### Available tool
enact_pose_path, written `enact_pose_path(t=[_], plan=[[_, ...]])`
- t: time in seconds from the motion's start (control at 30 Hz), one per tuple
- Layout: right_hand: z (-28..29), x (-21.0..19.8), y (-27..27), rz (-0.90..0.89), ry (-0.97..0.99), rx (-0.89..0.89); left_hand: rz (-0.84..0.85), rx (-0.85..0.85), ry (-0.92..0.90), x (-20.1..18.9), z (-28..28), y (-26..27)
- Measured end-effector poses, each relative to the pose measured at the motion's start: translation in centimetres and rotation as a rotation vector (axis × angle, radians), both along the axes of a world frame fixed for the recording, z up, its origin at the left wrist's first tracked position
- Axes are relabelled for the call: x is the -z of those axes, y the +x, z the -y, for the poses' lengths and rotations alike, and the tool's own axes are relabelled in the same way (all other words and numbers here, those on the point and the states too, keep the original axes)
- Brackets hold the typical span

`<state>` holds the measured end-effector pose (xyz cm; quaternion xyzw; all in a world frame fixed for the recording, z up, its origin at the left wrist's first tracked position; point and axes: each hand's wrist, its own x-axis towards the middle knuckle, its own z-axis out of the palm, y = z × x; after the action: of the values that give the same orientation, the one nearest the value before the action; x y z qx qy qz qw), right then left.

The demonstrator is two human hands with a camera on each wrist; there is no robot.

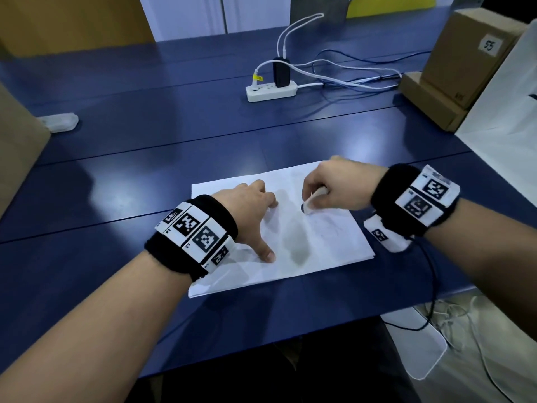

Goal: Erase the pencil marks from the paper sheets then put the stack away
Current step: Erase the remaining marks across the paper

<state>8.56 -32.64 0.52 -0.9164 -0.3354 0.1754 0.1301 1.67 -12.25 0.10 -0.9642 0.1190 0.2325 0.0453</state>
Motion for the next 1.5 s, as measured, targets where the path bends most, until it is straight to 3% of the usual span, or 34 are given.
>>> enact_pose_path(t=[0.17, 0.37, 0.57, 0.73, 0.8, 0.93, 1.0, 1.13, 1.33, 1.5], plan=[[0.0, -1.1, -3.0, -0.196, -0.184, -0.235, -0.007, 0.003, 0.012, -0.1, 0.0, 0.1], [-0.6, -0.2, 0.8, 0.041, -0.007, 0.023, 0.001, 0.004, 0.008, -0.1, 0.0, 0.0], [0.2, -1.0, -3.3, -0.285, -0.164, -0.232, -0.008, 0.003, 0.025, 0.0, 0.1, 0.2], [-0.4, -0.2, 0.6, 0.047, -0.016, 0.023, -0.006, 0.003, 0.021, -0.1, 0.2, 0.1], [0.1, -0.4, 0.1, 0.019, -0.018, 0.003, -0.006, 0.003, 0.024, -0.1, 0.2, 0.1], [0.4, -1.1, -2.8, -0.221, -0.156, -0.198, -0.009, 0.002, 0.03, -0.1, 0.1, 0.2], [0.1, -1.0, -2.0, -0.193, -0.143, -0.184, -0.008, 0.004, 0.03, -0.2, 0.2, 0.2], [-0.4, -0.5, 0.5, 0.002, -0.014, 0.028, -0.009, 0.0, 0.027, -0.2, 0.3, 0.1], [0.4, -1.1, -3.2, -0.225, -0.162, -0.211, -0.006, -0.002, 0.032, -0.2, 0.3, 0.2], [-0.3, -0.3, 0.2, 0.025, -0.027, 0.027, -0.014, -0.003, 0.03, -0.3, 0.5, 0.1]])
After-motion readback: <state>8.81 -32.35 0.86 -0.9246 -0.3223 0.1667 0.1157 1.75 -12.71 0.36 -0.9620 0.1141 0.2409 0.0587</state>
